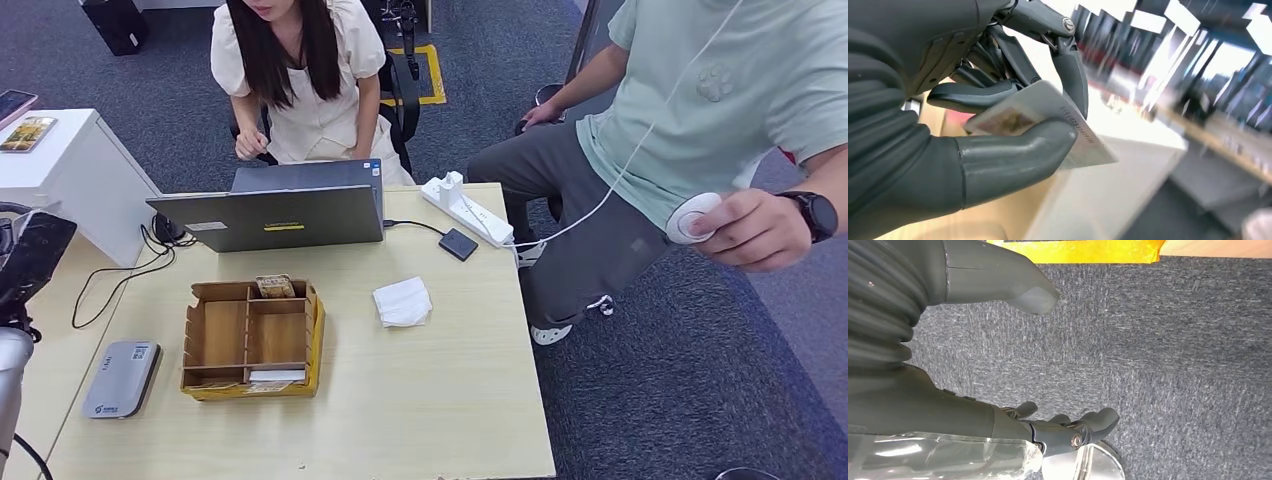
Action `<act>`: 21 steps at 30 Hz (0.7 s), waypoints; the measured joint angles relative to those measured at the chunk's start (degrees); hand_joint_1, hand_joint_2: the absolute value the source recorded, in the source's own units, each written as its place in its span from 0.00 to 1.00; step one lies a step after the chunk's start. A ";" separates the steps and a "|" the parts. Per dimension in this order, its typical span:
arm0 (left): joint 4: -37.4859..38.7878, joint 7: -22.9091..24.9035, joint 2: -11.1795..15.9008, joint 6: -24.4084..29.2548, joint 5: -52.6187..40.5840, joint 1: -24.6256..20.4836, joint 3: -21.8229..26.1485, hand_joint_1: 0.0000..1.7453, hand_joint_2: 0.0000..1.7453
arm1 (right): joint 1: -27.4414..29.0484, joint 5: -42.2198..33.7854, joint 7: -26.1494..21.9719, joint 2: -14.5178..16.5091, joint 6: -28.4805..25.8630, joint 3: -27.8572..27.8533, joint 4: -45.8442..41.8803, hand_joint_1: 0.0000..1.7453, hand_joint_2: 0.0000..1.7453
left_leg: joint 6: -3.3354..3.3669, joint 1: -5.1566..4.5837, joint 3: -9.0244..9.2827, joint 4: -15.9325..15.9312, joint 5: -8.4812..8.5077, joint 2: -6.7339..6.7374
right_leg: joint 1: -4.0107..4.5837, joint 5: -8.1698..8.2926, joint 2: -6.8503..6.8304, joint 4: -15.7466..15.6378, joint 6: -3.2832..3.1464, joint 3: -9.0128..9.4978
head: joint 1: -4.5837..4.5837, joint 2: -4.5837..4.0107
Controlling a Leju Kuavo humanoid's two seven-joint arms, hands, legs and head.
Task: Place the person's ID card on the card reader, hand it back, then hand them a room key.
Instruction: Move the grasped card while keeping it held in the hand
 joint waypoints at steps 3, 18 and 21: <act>-2.72 -2.79 1.83 6.34 -13.28 3.79 0.01 0.99 1.00 | -0.37 0.23 -0.30 0.00 0.17 0.03 0.00 0.00 1.00 | 0.01 -0.01 0.01 0.00 -0.01 0.09 | 0.00 0.00 0.06 0.00 0.00 -0.03 | -0.02 0.01; -9.62 -4.96 8.48 15.60 -32.78 16.46 1.96 1.00 1.00 | -0.42 -1.52 -2.00 -0.26 1.08 0.03 -0.01 0.00 1.00 | -0.01 0.01 -0.04 -0.01 0.01 0.06 | 0.00 0.00 0.02 0.01 0.00 -0.07 | 0.00 0.01; -10.58 -5.42 9.28 16.84 -34.07 18.41 2.95 1.00 1.00 | -0.49 -1.60 -2.02 -0.31 1.14 0.03 -0.02 0.00 1.00 | -0.01 0.00 -0.06 -0.01 0.01 0.02 | 0.00 -0.01 -0.01 0.01 0.00 -0.08 | -0.01 0.01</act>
